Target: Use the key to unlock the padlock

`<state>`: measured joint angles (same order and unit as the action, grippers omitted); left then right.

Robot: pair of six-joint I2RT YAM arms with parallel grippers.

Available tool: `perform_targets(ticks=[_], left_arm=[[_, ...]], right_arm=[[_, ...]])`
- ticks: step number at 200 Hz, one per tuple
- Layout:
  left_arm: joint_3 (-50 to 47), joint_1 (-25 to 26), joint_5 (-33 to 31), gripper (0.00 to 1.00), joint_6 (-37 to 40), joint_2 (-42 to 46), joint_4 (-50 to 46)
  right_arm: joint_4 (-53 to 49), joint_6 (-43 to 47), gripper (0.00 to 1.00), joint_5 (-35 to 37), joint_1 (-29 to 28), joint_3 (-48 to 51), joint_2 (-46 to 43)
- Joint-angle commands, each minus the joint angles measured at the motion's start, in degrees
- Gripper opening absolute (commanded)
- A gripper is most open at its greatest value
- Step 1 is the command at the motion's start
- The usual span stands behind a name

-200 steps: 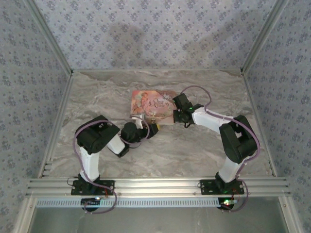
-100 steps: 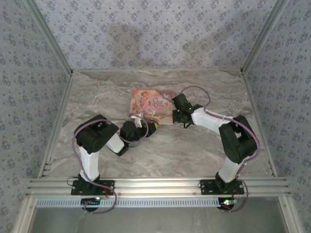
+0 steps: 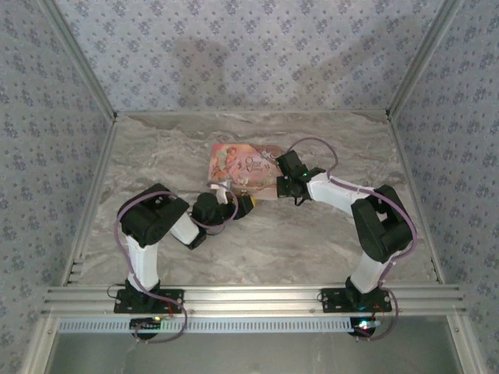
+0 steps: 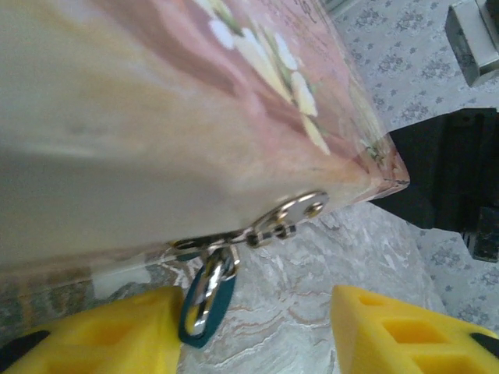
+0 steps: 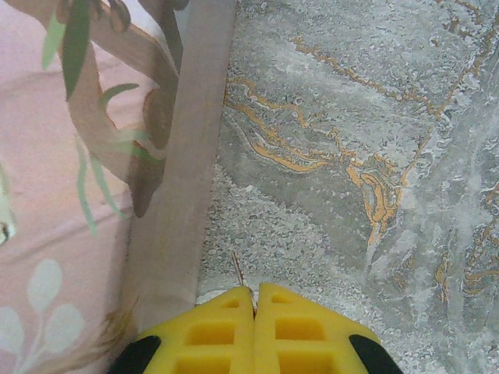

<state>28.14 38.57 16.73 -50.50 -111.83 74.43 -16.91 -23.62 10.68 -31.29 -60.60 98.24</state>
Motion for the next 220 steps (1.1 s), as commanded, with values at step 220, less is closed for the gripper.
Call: perform_targets(ticks=[220], left_arm=[[-1.8, -1.7, 1.8, 0.37, -3.3, -0.4, 3.9]], right_arm=[[0.2, -1.2, 0.0, -0.3, -1.5, -0.6, 0.0]])
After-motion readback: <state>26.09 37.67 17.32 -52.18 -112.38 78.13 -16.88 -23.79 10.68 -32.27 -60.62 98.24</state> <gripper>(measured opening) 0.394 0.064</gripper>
